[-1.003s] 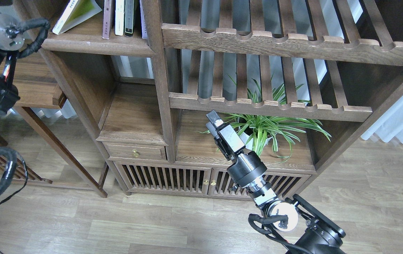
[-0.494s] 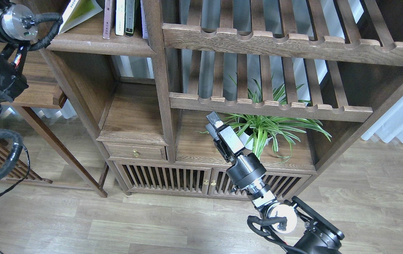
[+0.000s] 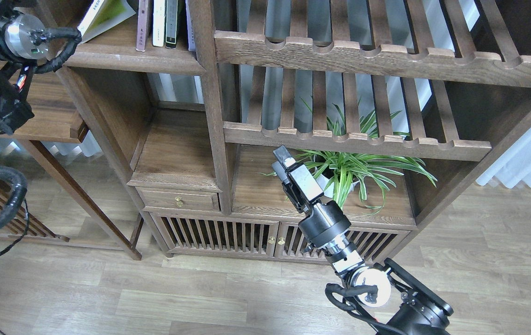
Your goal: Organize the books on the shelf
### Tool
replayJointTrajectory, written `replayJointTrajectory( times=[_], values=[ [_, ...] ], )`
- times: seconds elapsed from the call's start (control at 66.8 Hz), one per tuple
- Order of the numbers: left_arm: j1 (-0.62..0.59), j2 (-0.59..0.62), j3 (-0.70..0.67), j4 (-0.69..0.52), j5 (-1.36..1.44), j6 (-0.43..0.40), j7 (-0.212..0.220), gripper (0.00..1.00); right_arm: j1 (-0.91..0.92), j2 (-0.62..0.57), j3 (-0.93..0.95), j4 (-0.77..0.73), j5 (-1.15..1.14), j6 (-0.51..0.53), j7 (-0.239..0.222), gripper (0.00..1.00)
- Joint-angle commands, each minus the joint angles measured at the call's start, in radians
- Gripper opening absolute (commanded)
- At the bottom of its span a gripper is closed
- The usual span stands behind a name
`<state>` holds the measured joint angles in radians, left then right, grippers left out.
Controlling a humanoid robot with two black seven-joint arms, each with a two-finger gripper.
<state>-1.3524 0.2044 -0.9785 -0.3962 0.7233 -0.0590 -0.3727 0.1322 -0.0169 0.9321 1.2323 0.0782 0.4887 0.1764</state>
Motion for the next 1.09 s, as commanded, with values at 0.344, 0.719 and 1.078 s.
replayJointTrajectory(
  times=[0.344, 0.719, 1.078],
  values=[
    [0.004, -0.002, 0.018, 0.008, -0.001, -0.001, -0.003, 0.02, 0.009, 0.003, -0.003, -0.016, 0.012, 0.000, 0.000, 0.90],
    [0.003, -0.002, 0.083, 0.007, -0.001, -0.001, -0.003, 0.11, 0.047, 0.014, 0.008, -0.039, 0.020, 0.000, 0.000, 0.90],
    [0.003, -0.005, 0.087, -0.006, -0.002, 0.005, -0.022, 0.31, 0.052, 0.008, 0.008, -0.037, 0.031, 0.000, 0.000, 0.90]
  ],
)
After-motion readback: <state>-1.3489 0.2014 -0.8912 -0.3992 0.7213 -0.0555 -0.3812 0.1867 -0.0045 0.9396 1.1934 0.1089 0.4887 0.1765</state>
